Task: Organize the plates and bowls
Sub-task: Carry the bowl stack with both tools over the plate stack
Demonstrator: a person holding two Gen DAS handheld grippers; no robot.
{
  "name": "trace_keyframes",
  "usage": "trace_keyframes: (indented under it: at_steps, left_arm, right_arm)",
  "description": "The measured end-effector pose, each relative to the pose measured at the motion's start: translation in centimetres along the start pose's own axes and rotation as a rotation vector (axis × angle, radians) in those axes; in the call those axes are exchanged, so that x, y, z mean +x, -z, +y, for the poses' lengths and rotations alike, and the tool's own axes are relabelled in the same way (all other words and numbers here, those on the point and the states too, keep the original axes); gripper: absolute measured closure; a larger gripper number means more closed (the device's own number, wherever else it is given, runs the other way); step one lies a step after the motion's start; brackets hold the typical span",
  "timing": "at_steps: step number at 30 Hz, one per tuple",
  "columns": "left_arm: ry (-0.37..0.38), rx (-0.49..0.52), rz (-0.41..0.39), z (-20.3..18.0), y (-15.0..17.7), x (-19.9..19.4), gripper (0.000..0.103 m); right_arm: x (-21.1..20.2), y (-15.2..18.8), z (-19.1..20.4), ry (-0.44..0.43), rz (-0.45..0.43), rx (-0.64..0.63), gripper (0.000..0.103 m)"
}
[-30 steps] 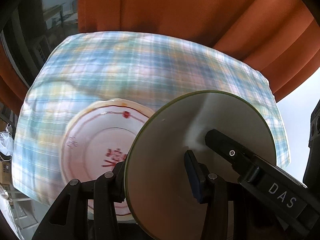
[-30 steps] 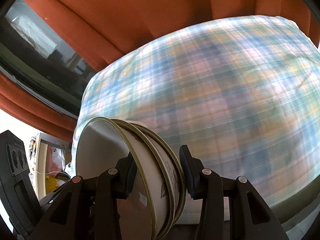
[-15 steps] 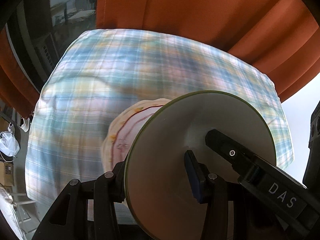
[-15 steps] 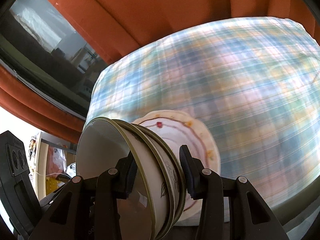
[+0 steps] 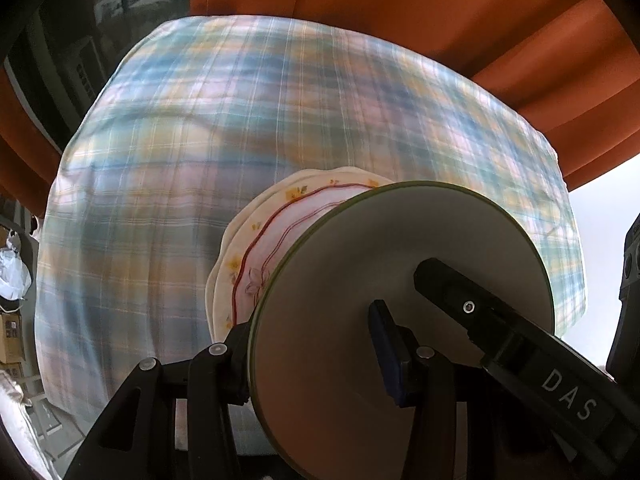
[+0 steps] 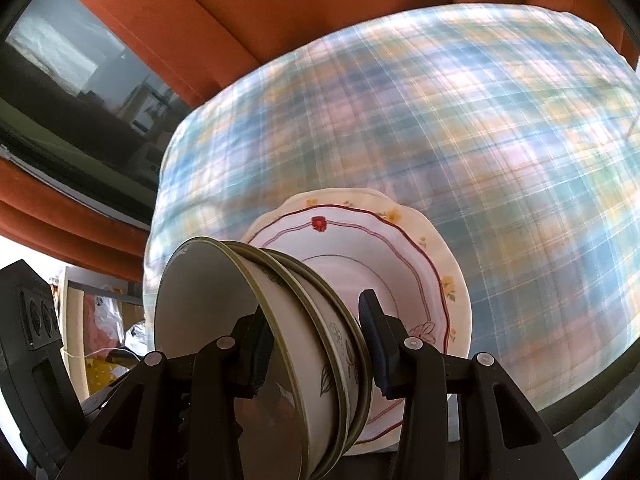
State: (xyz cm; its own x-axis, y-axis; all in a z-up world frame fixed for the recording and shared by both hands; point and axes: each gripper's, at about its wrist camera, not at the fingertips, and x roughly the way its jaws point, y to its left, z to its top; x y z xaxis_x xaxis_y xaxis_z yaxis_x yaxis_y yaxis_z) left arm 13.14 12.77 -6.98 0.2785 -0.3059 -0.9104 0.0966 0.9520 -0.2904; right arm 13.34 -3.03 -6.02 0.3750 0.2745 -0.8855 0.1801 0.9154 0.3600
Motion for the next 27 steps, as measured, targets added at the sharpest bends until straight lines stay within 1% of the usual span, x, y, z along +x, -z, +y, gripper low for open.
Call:
trace_keyframes:
  at_steps: [4,10,15,17,19,21,24,27]
  left_arm:
    - [-0.012,0.005,-0.005,-0.2,-0.6,0.2,0.056]
    - [-0.048,0.052,-0.028,-1.0,-1.0,0.4,0.056]
    - [-0.037,0.07,-0.025,-0.8,-0.8,0.4,0.056]
    - [-0.015,0.078,-0.019,-0.7,-0.7,0.5,0.056]
    - [0.002,0.088,-0.026,-0.7,-0.7,0.6,0.056]
    - [0.004,0.109,-0.046,-0.7,-0.5,0.4,0.056]
    - [0.004,0.13,-0.061,-0.8,-0.3,0.1,0.052]
    - [-0.01,0.134,-0.079,-0.8,0.0,-0.3,0.042]
  right_arm:
    - [0.6,-0.9,-0.2,0.003,0.011,-0.004,0.059]
    - [1.4,-2.0,-0.1,0.029,0.029,-0.029,0.059]
    - [1.3,-1.7,-0.2,0.036,0.031,-0.023,0.058]
    - [1.3,-1.6,-0.4,0.033,0.029,-0.008,0.057]
    - [1.4,-1.4,-0.5,0.031,0.03,0.005,0.055]
    - [1.4,-1.3,-0.4,0.047,0.024,0.001,0.055]
    - [1.2,-1.1,0.2,0.09,0.01,-0.011,0.053]
    - [0.8,-0.9,0.4,0.137,-0.014,-0.019,0.051]
